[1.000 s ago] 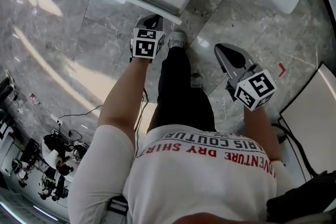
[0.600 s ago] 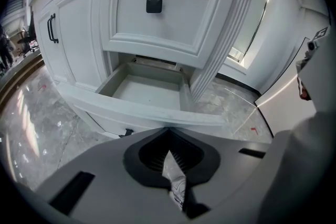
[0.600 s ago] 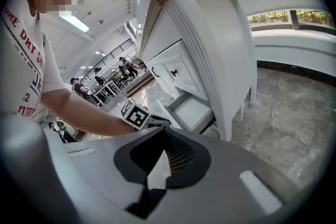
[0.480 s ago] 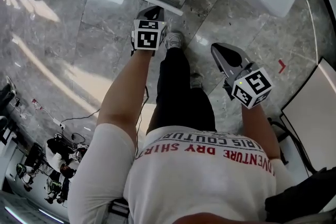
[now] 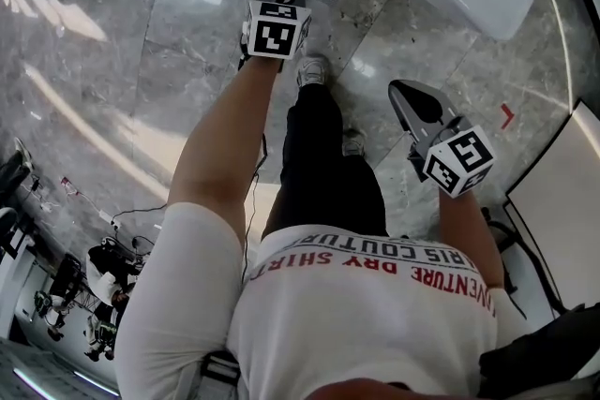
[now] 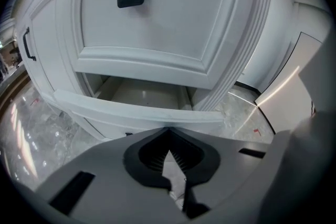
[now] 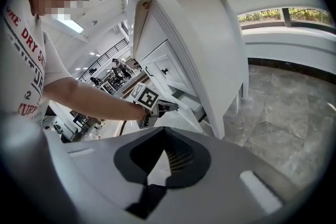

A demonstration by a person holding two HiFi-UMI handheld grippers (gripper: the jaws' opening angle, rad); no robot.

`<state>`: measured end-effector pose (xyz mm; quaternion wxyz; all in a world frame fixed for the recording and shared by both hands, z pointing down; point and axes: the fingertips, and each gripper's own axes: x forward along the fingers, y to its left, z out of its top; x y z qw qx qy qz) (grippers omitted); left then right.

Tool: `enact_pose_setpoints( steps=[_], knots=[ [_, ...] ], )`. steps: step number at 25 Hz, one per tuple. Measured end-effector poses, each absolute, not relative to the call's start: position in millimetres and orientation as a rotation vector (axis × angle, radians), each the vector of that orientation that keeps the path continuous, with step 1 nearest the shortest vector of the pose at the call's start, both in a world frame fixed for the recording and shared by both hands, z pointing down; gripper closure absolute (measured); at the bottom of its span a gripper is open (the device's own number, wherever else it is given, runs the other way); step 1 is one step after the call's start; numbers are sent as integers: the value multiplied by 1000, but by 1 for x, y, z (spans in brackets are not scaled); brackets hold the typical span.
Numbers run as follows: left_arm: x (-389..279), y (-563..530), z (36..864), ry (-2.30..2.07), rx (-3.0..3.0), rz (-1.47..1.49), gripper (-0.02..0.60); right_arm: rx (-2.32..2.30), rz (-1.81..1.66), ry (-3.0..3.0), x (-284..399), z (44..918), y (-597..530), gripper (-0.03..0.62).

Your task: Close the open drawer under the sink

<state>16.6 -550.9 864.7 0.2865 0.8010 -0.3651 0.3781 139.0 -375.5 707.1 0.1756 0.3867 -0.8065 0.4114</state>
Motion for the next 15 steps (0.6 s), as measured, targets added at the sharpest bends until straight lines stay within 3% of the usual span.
enact_pose_setpoints(
  steps=[15],
  knots=[
    [57,-606,863,-1000,2199,1002,578,1156,1170,-2246,167,709,-381,592]
  ],
)
